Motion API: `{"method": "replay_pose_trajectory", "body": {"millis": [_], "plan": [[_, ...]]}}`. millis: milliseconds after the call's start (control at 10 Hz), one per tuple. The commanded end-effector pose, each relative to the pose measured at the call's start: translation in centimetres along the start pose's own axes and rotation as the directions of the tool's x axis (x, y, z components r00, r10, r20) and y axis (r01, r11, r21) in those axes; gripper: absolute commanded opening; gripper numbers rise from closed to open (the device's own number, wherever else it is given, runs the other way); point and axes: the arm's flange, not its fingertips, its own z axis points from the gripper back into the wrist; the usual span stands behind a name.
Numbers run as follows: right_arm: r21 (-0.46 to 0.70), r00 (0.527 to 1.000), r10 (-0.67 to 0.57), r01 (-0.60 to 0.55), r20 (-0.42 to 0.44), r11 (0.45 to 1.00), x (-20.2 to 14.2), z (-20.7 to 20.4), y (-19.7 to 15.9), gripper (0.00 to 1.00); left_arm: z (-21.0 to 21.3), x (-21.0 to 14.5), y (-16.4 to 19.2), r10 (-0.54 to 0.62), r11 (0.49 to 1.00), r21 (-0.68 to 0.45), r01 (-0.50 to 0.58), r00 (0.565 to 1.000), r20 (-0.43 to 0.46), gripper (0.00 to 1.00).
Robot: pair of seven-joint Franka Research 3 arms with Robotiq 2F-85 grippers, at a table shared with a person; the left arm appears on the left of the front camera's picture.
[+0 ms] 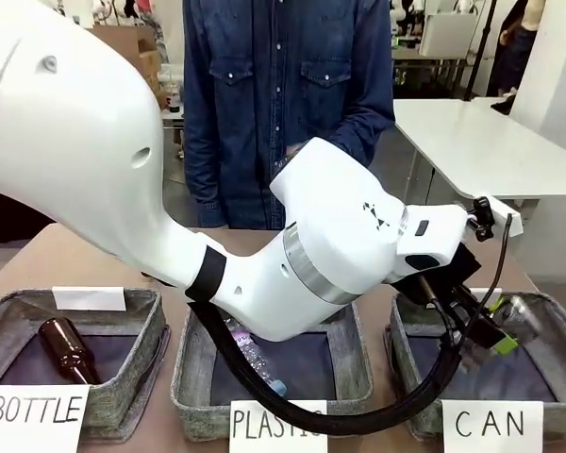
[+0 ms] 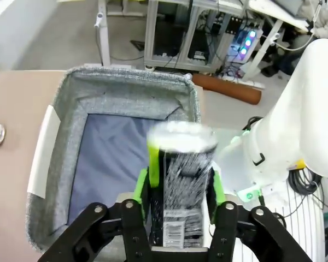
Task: Sort the can waste into the basket.
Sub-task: Pick up the can waste from the table and place it in the right Fabric basket.
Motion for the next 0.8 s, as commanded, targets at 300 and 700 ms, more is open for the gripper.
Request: {"method": "replay_pose_trajectory", "body": {"millis": [300,700], "plan": [[-0.001,0.999,0.039,-0.039,0.028,0.999,0.0,-0.3,1.6,1.0,0.9,-0.1,0.2,-0.023,1.0,0.015,0.023,1.0,0.012,1.0],[-0.001,0.999,0.039,-0.039,0.028,0.999,0.0,-0.3,1.6,1.0,7.5,-2.0,-1.9,0.223,0.974,-0.012,-0.227,0.965,-0.136,0.9]]}}
